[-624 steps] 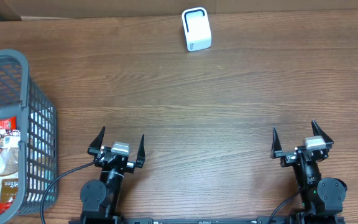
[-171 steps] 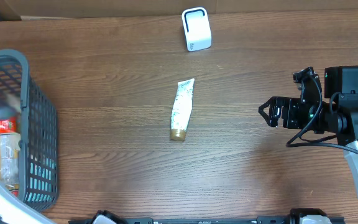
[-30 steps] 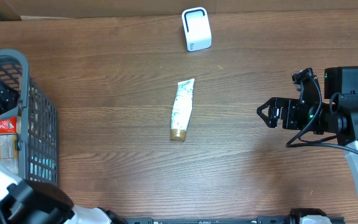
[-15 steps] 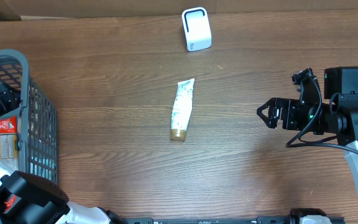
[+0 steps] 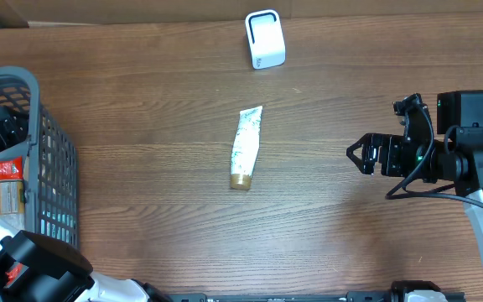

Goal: Scan the item barcode

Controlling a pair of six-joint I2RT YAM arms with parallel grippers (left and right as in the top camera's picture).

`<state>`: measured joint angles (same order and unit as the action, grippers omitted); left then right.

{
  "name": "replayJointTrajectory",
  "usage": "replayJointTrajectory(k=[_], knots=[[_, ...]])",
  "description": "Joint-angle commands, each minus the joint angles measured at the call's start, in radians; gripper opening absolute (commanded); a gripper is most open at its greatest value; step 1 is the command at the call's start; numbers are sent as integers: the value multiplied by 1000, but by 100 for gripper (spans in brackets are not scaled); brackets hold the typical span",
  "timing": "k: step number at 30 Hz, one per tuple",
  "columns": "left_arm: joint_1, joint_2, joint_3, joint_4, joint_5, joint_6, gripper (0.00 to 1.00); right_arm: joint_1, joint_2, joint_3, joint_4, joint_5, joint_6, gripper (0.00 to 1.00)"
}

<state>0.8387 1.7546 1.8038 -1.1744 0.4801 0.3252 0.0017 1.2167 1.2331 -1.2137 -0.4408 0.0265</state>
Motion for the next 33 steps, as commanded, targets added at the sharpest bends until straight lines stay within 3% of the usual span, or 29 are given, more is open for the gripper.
replayJointTrajectory(k=[1,20,33], knots=[[-7,-2,34,-15,71,19,83,3,-2,25,4,-5,0,100],[-8,34,-17,-94,-66,19,82,3,-2,25,11,-5,0,100],[-8,156,-17,-111,-72,8,79,3,-2,25,11,-5,0,100]])
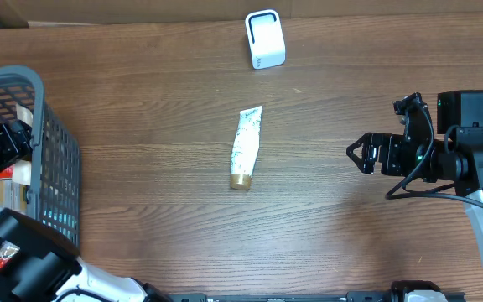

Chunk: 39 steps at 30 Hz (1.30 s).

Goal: Scan the item barcode

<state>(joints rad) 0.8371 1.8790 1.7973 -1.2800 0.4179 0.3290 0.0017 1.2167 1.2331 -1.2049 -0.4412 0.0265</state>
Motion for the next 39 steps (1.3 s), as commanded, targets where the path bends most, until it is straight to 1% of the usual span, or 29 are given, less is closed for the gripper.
replayJointTrajectory(k=[1,8,10,11,13,14,16,19,20,25,28,29,30,34,35,36,37,39], knots=[[-6,36,-11,-5,-10,4,79,3,-2,25,2,-5,0,100],[-6,116,-11,-30,-33,3,78,3,-2,25,3,-5,0,100],[-6,138,-11,-35,-44,-15,77,3,-2,25,3,-5,0,100],[-6,147,-11,-39,-58,-27,77,3,-2,25,2,-5,0,100],[-6,163,-11,-44,-116,-69,71,3,-2,25,2,-5,0,100],[-6,168,-11,-45,-177,-113,59,3,-2,25,-2,-5,0,100],[-4,168,-11,-43,-198,-126,36,3,-2,25,-9,-4,0,100],[0,168,-10,-40,-196,-129,8,3,-2,25,-7,-4,0,100],[0,167,-10,-40,-194,-131,4,3,-2,25,-5,-4,0,100],[0,167,40,-60,-162,-151,4,3,-2,25,-2,-4,0,100],[0,167,129,-113,-117,-151,4,3,-2,25,-1,-5,0,100],[0,167,177,-141,-106,-151,4,3,-2,25,-2,-4,0,100],[0,167,327,-222,-76,-155,4,3,-2,25,-2,-5,0,100],[1,167,594,-348,-17,-174,4,3,-2,25,-2,-5,0,100],[1,166,705,-399,24,-174,4,3,-2,25,-2,-5,0,100],[1,166,763,-410,47,-183,4,3,-2,25,-2,-5,0,100],[0,151,811,-410,66,-218,4,3,-2,25,-2,-5,0,100],[-1,103,858,-409,111,-229,4,3,-2,25,-3,-5,0,100]])
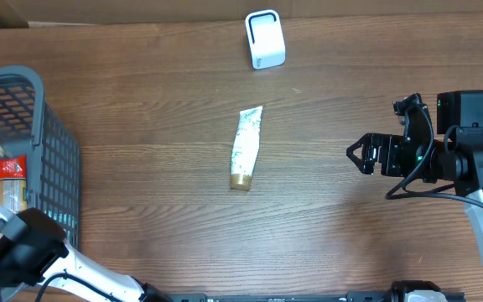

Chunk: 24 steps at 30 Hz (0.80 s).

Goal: Scan the item barcode

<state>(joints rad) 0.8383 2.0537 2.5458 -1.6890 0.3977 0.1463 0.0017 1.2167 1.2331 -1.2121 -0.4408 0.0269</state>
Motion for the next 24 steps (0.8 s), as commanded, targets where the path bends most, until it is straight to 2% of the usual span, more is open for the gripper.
replayJointTrajectory(k=[1,6,12,14,18,19,24], knots=[[-4,-101,128,0,144,-46,4,3,-2,25,2,-5,0,100],[-8,-319,160,0,233,-47,4,3,-2,25,5,-5,0,100],[-82,-476,158,0,468,-51,4,3,-2,25,19,-5,0,100],[-181,-509,143,0,501,-69,4,3,-2,25,21,-5,0,100],[-366,-525,73,0,447,-68,4,3,-2,25,21,-5,0,100],[-448,-522,21,0,433,-58,4,3,-2,25,20,-5,0,100],[-646,-518,-197,3,459,64,4,3,-2,25,17,-5,0,100]])
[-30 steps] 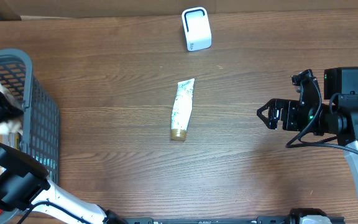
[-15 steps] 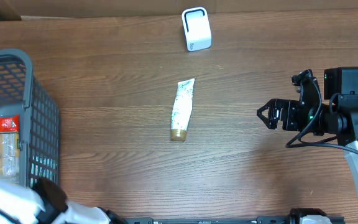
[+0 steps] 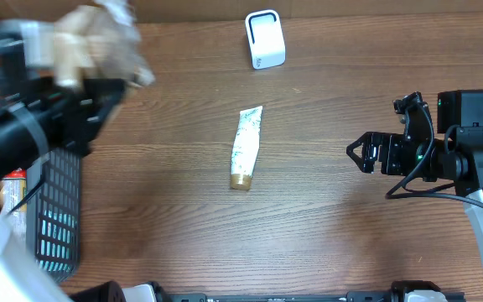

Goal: Scan the item barcode
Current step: 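Carry the bread bag past the scanner and drop it on the table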

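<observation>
My left arm is raised close to the overhead camera at the upper left, large and blurred. Its left gripper (image 3: 75, 60) is shut on a pale beige crinkly packet (image 3: 99, 35), held high above the basket's far corner. The white barcode scanner (image 3: 265, 39) stands at the table's far edge, centre. A white tube with a gold cap (image 3: 245, 147) lies mid-table. At the right, my right gripper (image 3: 360, 156) hovers open with nothing in it, well away from the tube.
A grey wire basket (image 3: 53, 214) stands at the left edge, partly hidden by the left arm, with a red-labelled packet (image 3: 12, 180) still showing inside. A cardboard wall runs along the back edge.
My left arm was low at the basket's left side; now it is up near the camera with the beige packet in its gripper, over the basket's far right corner. The right arm has not moved.
The left gripper was down inside the basket among the items, then at the basket's far end, then at its left side, blurred. Now it holds a beige packet high above the basket. The tube, scanner and right arm stayed put throughout.
</observation>
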Controlling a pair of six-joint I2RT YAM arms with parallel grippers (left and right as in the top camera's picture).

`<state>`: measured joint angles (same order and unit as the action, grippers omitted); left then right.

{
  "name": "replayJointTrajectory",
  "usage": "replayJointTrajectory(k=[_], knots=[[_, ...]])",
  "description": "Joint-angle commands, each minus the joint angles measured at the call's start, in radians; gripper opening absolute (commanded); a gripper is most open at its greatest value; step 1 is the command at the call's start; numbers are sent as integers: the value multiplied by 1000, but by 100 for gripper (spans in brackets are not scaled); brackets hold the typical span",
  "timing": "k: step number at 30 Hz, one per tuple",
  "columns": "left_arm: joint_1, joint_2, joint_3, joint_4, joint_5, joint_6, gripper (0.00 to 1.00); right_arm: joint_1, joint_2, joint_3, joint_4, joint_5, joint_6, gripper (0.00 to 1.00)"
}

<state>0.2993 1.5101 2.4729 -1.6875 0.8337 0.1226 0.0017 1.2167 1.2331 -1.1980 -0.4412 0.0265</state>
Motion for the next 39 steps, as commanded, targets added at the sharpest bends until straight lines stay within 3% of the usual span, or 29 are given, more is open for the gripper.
replayJointTrajectory(k=[1,7,11,18,22,26,29,31,32,34,35,37,39], knots=[[-144,27,-175,10,26,105,4,3,-2,25,3,-5,0,100],[-330,35,-519,212,108,135,4,3,-2,25,0,-5,0,100],[-411,41,-724,409,168,60,5,3,-2,25,-7,-4,0,100],[-570,82,-1086,865,181,-280,4,3,-2,25,-9,-4,0,100],[-673,125,-1263,1224,169,-513,5,3,-2,25,-9,-5,0,100],[-749,193,-1333,1416,48,-704,8,3,-2,25,-12,-5,0,100],[-807,267,-1338,1486,-34,-766,19,3,-2,25,-13,-4,0,100],[-830,303,-1338,1524,-32,-780,39,3,-2,25,-13,-4,0,100],[-851,341,-1338,1544,-33,-785,61,3,-2,25,-13,-5,0,100],[-861,368,-1338,1543,-35,-784,76,3,-2,25,-13,-4,0,100],[-862,381,-1338,1539,-35,-780,88,3,-2,25,-14,-4,0,100],[-854,387,-1338,1527,-37,-772,100,3,-2,25,-15,-4,0,100],[-835,383,-1337,1527,-29,-761,100,3,-2,25,-15,-4,0,100]])
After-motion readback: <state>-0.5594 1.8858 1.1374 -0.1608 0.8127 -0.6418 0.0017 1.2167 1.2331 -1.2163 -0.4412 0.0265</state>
